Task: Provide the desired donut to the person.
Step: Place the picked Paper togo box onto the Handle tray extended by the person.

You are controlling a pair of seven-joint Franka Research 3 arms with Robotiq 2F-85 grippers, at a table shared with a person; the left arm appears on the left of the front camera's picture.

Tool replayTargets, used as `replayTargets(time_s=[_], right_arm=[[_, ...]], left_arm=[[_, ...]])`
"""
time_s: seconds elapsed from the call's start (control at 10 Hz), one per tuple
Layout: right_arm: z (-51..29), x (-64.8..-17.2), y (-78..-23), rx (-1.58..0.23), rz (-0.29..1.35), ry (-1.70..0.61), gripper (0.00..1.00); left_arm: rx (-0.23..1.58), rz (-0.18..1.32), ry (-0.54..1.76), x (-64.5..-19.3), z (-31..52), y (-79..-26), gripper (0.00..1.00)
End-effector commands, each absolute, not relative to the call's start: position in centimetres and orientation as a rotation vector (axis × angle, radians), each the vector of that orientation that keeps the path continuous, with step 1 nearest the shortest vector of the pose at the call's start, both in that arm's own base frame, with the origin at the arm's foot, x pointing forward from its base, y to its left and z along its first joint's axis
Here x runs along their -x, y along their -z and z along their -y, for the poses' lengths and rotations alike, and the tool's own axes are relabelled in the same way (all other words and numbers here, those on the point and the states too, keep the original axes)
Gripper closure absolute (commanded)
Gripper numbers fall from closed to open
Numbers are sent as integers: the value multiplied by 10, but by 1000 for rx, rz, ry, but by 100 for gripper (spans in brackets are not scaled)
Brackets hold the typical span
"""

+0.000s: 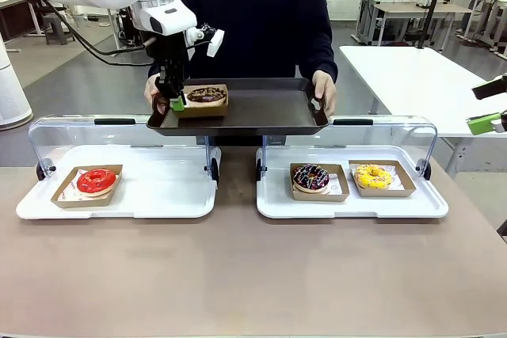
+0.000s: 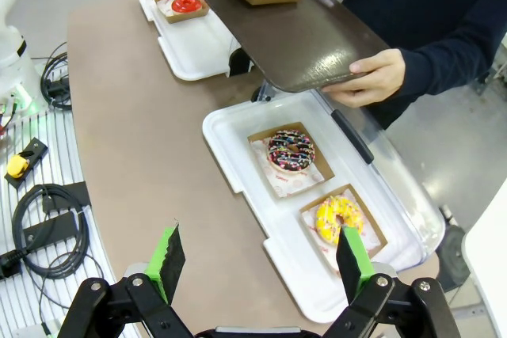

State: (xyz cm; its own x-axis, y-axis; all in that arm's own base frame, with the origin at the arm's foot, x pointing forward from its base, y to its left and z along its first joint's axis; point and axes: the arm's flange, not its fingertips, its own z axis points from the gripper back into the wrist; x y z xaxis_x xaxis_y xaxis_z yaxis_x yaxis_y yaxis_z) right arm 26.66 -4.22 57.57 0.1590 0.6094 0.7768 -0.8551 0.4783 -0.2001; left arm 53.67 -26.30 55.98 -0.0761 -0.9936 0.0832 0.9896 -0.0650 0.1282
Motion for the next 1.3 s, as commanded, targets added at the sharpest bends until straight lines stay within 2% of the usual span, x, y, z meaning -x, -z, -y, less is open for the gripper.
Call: replayTargets(time_s=[0.0,0.1,0.3,0.4,0.5,1.0,1.1,1.2], right_arm=[[42,-268,-574,-325,929,-1087,0],[42,-268,-574,-325,929,-1087,0],[42,-268,-574,-325,929,-1087,0],[42,-268,-574,-325,929,-1087,0],[42,-268,-574,-325,929,-1087,0],[42,-268,-574,-325,929,-1087,0],[42,-268,-574,-325,929,-1087,0],[42,-268,-574,-325,929,-1087,0]], left_arm=[[46,181,1634,-537,258,-573,41],[51,161,1630,-537,256,-573,0],[71,146,1619,-538,256,-574,0],[83,141,1607,-538,255,-576,5],[107,126,1599,-538,255,-577,0],[198,37,1644,-525,253,-572,0],[119,85,1600,-529,253,-574,0],[119,85,1600,-529,253,-574,0]])
